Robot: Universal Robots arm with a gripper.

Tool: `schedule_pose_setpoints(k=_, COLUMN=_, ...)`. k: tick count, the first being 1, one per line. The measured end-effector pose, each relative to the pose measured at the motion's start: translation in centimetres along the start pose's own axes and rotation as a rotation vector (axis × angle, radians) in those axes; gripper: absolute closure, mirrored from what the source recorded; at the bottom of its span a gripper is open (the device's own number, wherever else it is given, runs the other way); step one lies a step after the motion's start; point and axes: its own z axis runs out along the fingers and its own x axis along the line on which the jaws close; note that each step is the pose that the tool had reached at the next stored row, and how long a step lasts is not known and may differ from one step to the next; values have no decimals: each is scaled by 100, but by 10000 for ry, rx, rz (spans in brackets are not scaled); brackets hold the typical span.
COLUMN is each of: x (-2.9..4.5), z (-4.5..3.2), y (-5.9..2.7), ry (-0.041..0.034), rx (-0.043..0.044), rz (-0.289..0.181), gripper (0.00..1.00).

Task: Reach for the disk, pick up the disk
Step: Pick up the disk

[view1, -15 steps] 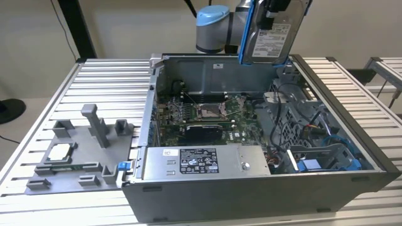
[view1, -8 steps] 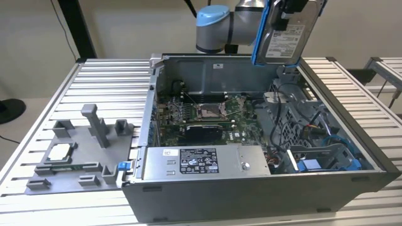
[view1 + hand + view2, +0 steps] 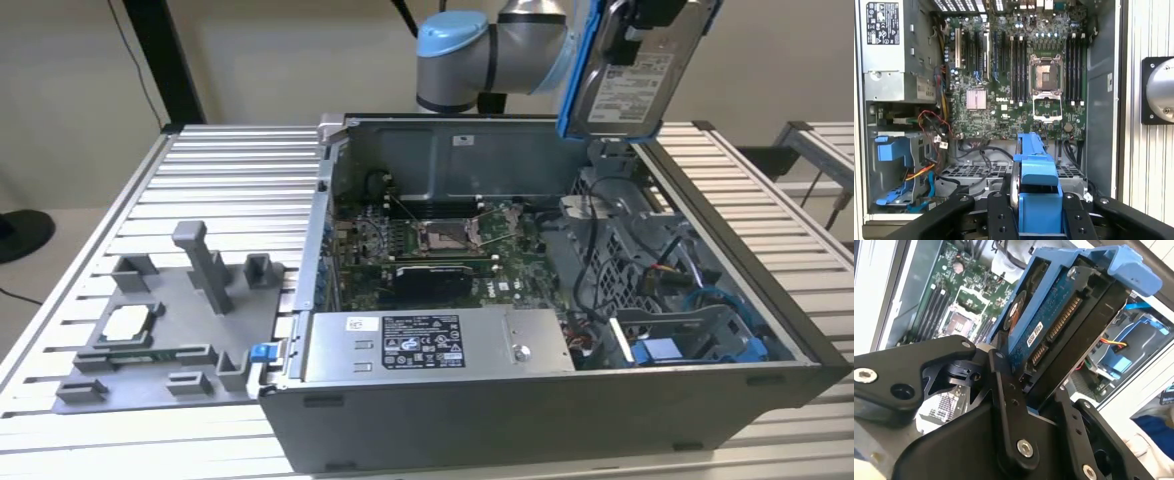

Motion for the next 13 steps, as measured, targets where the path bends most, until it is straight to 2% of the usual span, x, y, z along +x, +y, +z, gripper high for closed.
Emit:
schedule_pose_setpoints(k=9, x=6, z=-1, y=-2, ry=1, rx=0, rz=1, gripper=100)
schedule_pose_setpoints(k=11, x=32, z=-1, y=-3, ry=1, rx=1, rz=0, gripper=100)
schedule_pose_setpoints(k=13, x=88, z=0, y=-5, ry=-19, rx=0, rz=-1, gripper=100)
